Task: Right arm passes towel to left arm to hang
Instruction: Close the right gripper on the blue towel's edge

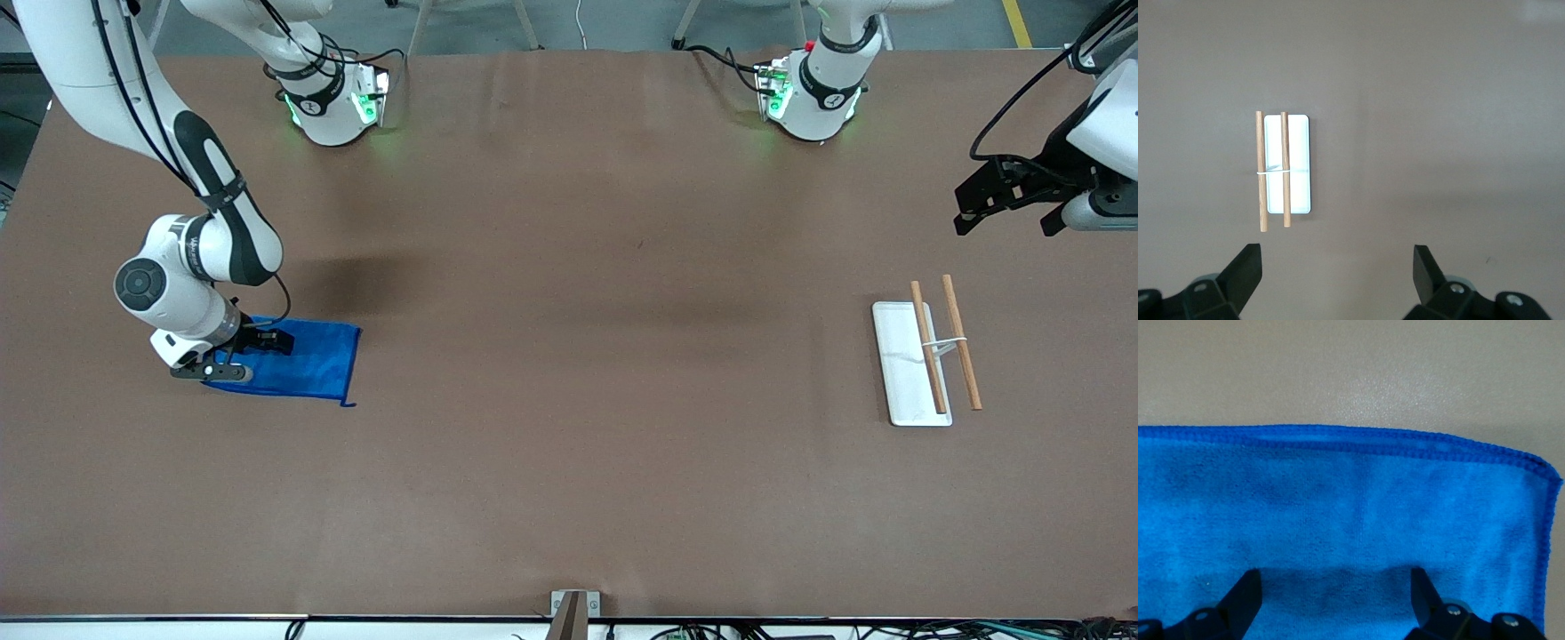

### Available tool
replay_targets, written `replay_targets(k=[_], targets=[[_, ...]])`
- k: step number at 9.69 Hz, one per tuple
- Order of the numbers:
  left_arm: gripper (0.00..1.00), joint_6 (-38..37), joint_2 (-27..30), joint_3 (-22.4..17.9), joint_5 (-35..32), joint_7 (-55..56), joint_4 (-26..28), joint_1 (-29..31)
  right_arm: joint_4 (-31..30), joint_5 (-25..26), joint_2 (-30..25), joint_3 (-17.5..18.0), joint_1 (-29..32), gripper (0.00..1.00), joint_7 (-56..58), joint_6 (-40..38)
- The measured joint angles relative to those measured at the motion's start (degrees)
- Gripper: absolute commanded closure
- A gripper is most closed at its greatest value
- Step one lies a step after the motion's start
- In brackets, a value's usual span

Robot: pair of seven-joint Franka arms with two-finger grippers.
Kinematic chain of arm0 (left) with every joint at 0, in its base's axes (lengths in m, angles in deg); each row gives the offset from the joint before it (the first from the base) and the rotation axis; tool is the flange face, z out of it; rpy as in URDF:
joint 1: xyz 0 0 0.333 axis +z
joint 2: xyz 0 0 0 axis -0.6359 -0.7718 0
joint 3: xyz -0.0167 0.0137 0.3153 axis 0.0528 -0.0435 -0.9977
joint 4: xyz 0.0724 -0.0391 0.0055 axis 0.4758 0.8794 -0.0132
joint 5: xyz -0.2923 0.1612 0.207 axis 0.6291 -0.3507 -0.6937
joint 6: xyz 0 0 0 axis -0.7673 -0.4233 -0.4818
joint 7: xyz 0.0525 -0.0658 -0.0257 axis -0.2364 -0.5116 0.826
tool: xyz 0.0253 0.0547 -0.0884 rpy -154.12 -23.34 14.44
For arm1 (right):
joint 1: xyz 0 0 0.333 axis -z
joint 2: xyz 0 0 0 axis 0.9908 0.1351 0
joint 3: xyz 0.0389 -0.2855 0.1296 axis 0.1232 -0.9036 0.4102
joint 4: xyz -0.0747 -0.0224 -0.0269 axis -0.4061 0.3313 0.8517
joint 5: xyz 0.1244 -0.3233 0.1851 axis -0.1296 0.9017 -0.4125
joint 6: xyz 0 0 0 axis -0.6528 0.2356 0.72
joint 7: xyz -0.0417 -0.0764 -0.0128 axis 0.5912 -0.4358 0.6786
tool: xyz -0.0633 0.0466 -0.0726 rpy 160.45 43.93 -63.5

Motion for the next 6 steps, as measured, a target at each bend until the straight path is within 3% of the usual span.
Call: replay_targets(k=[2, 3, 5, 6], targets=[[0.0, 0.0, 0.0, 0.0, 0.0, 0.0, 0.0, 0.0, -0.3, 0.0, 0.2, 0.0, 0.0, 0.32, 0.7, 2.1], [0.0, -0.1, 0.0, 0.0, 0.0, 0.0, 0.0, 0.0, -0.4, 0.0, 0.3, 0.0, 0.0, 0.54, 1.1, 2.6], [0.0, -0.1, 0.0, 0.0, 0.0, 0.0, 0.0, 0.0, -0.4, 0.1, 0.1, -0.2, 0.1, 0.89, 1.9, 2.9], [0.0, -0.1, 0.0, 0.0, 0.0, 0.0, 0.0, 0.0, -0.3, 0.1, 0.0, -0.3, 0.2, 0.97, 2.7, 3.0]])
